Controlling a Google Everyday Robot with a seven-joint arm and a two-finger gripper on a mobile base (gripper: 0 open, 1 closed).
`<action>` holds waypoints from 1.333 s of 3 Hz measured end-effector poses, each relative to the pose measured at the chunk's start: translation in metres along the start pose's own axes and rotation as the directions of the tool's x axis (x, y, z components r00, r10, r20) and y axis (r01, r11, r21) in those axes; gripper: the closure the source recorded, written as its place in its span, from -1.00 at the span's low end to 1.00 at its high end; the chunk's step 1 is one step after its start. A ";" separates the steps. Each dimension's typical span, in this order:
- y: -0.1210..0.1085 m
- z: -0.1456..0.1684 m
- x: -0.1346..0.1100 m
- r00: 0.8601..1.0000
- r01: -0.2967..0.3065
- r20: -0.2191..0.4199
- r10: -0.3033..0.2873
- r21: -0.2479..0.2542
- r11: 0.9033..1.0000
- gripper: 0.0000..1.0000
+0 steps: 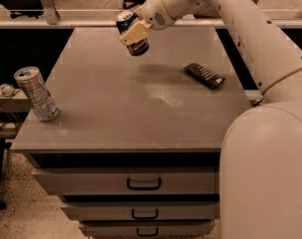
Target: Knock pepsi can over
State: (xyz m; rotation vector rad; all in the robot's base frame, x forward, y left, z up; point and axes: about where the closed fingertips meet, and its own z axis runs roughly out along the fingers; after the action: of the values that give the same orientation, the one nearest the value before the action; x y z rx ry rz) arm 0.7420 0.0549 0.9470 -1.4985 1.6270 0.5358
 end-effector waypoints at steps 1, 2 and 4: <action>0.024 0.003 0.016 0.996 0.032 -0.077 -0.041 -0.114 0.993 1.00; 0.042 0.010 0.024 0.990 0.058 -0.112 -0.082 -0.203 0.978 1.00; 0.065 0.029 0.037 0.965 0.102 -0.199 -0.168 -0.305 0.947 0.62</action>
Offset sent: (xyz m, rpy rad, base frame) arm -0.0513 -0.0036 -0.0433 -0.2188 0.1231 0.2666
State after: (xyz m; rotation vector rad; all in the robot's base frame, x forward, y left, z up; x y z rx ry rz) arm 0.6909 0.0682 0.8867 -1.9359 1.6490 0.5654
